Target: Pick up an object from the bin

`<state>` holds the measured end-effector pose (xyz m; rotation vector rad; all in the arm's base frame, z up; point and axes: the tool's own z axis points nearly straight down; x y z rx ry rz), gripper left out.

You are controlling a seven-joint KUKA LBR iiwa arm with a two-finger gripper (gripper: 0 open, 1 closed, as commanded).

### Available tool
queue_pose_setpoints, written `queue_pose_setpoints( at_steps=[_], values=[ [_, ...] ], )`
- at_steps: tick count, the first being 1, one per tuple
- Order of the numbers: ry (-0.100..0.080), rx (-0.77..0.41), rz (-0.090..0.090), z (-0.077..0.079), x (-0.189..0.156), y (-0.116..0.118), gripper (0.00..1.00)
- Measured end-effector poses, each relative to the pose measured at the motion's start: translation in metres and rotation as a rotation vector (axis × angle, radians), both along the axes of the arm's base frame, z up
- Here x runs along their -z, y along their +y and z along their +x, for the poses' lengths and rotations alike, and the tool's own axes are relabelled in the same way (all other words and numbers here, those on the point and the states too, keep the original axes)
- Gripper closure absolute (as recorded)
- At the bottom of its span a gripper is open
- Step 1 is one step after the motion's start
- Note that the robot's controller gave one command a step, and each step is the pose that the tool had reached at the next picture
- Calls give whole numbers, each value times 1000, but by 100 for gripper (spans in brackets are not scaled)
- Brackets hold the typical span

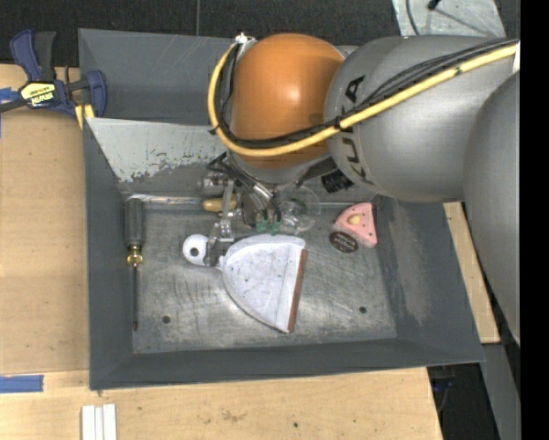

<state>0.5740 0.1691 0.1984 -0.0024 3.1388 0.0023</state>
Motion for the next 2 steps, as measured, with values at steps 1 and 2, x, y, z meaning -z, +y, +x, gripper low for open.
queue_pose_setpoints(
  at_steps=[1,2],
  values=[
    [5,-2,-2,2,25,8,0],
    [-7,120,2,-20,51,6,0]
  ],
)
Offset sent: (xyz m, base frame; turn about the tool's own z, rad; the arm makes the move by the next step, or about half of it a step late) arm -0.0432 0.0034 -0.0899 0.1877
